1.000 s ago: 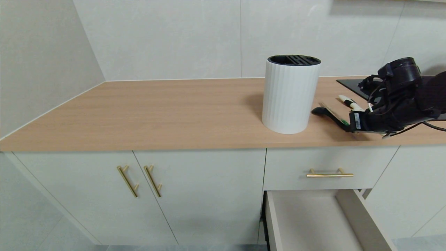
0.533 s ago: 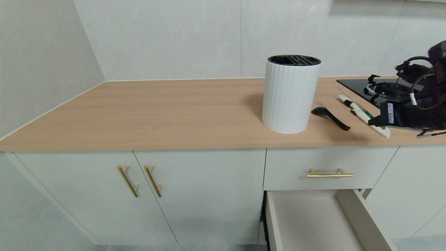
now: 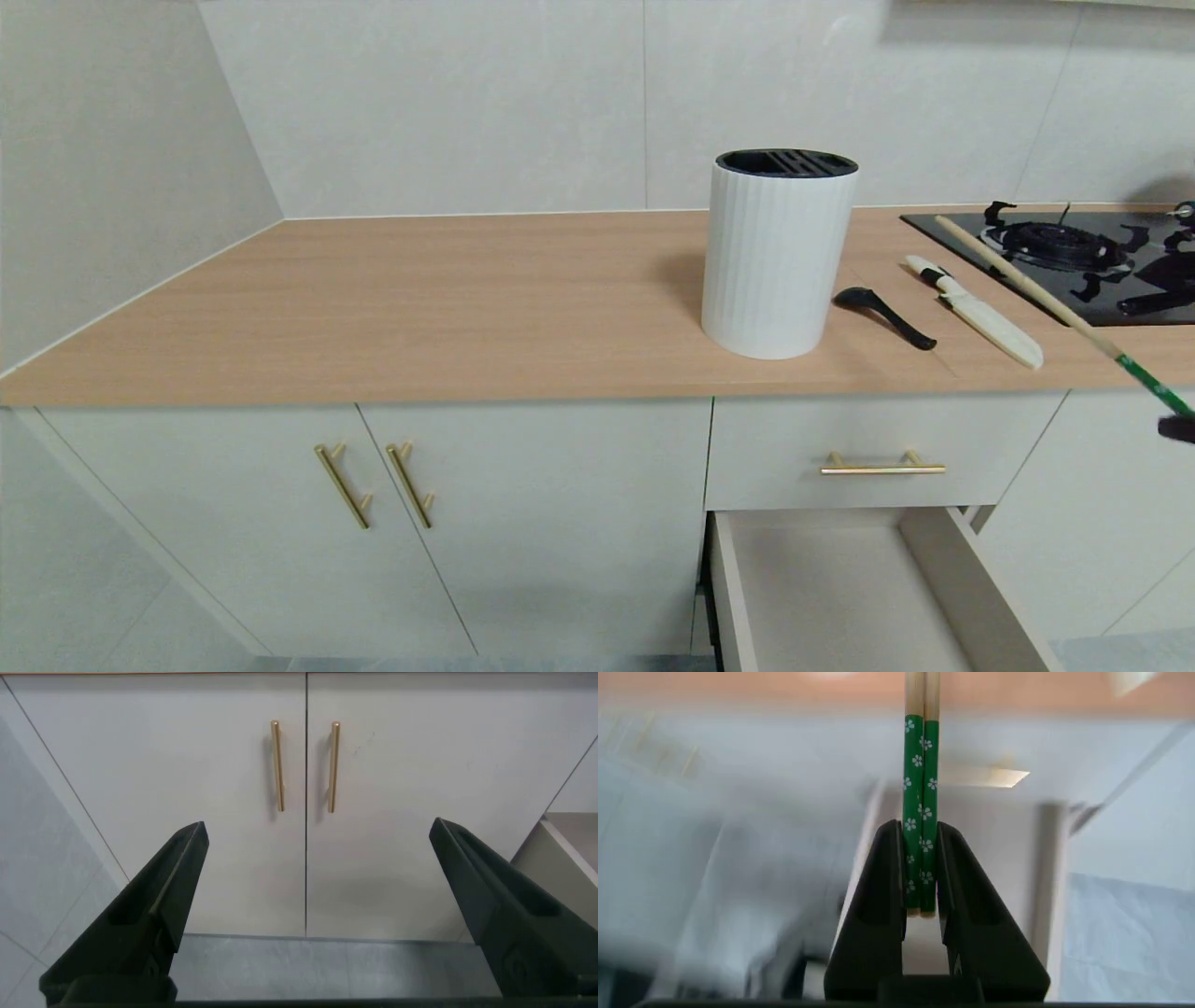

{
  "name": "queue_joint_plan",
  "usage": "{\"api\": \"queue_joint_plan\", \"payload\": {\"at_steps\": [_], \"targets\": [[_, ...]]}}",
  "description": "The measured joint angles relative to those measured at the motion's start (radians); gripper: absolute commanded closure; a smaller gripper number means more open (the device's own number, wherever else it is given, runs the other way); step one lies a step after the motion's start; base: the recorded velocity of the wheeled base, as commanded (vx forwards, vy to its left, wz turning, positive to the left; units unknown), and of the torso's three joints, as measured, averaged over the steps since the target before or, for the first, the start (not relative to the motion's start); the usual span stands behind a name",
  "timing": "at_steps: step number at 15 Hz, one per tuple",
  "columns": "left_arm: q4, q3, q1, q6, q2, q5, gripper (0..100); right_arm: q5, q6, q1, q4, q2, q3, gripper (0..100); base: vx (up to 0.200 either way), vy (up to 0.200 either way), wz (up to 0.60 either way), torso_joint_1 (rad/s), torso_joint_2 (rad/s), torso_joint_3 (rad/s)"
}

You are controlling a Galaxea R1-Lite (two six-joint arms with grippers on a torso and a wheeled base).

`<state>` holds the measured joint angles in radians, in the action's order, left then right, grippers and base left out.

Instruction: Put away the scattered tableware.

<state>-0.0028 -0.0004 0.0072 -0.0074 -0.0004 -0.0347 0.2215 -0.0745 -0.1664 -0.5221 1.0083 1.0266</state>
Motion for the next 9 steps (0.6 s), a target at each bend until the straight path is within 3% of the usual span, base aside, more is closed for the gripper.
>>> {"api": "queue_joint_plan", "payload": {"at_steps": [4,9], "targets": [[0.0,0.0,0.0,0.0,0.0,0.0,0,0.018,0.094,-0.179,-0.279,-0.051,-0.026,100,0.0,0.0,0.0,0.0,0.0,0.0],[0.0,0.0,0.0,0.0,0.0,-0.001,0,0.016,0.103,-0.215,-0.394,0.101,-0.035,100,0.0,0.0,0.0,0.0,0.0,0.0]]}}
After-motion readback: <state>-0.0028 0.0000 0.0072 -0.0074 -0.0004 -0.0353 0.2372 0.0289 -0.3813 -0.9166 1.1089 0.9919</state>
